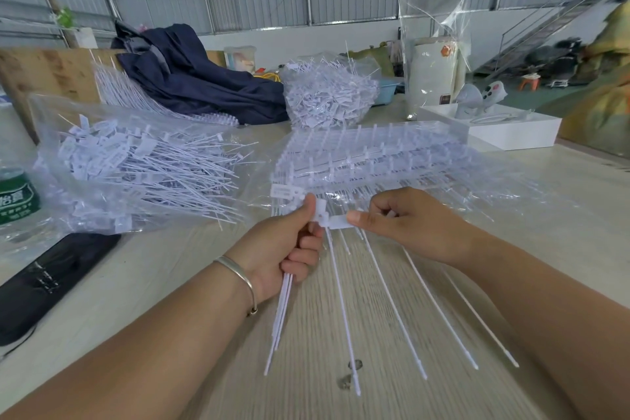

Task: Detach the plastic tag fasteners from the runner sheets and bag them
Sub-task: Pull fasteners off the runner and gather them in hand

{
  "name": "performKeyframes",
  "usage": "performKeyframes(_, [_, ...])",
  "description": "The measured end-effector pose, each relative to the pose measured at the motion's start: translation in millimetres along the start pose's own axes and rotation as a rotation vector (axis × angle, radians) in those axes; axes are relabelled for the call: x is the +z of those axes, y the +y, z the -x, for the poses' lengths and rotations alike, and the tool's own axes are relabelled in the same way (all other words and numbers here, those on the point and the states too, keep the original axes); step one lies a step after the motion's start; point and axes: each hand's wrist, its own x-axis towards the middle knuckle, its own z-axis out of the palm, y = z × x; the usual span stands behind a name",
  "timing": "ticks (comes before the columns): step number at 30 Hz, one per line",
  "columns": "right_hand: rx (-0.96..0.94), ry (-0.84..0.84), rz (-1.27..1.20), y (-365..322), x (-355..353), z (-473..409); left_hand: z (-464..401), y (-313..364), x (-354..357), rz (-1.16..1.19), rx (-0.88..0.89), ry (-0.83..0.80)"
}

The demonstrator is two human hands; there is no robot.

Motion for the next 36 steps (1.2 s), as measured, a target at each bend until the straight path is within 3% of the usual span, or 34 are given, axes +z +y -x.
performKeyframes(6, [0.002,0.035,-0.012,5.8,0.1,-3.4,1.8,3.6,-0.4,-0.003,0.189,-0.069])
performKeyframes(9, [-0.036,0.034,-0.056,4.3,-1.0,-2.8,2.3,1.5,-0.9,-0.076,0.222,-0.055])
performKeyframes(14, [-0.041,0.009,-0.101,2.5,-3.9,-1.3,-2.2,0.3,-2.9,-0.004,0.255,-0.016])
performKeyframes(20, [0.005,-0.036,-0.264,-0.5,-11.3,1.7,2.9,1.3,-0.2,0.081,0.21,-0.147])
performKeyframes(26, [-0.104,-0.2,-0.586,-6.5,-1.4,3.4,11.2,-3.9,12.4,0.125,0.111,-0.437])
performKeyframes(30, [-0.109,-0.158,-0.622,-10.1,1.0,1.6,10.6,-0.2,11.2,0.157,0.124,-0.477])
performKeyframes(36, [-0.053,-0.108,-0.489,-8.9,-1.3,2.7,6.8,-0.4,7.1,0.175,0.137,-0.426])
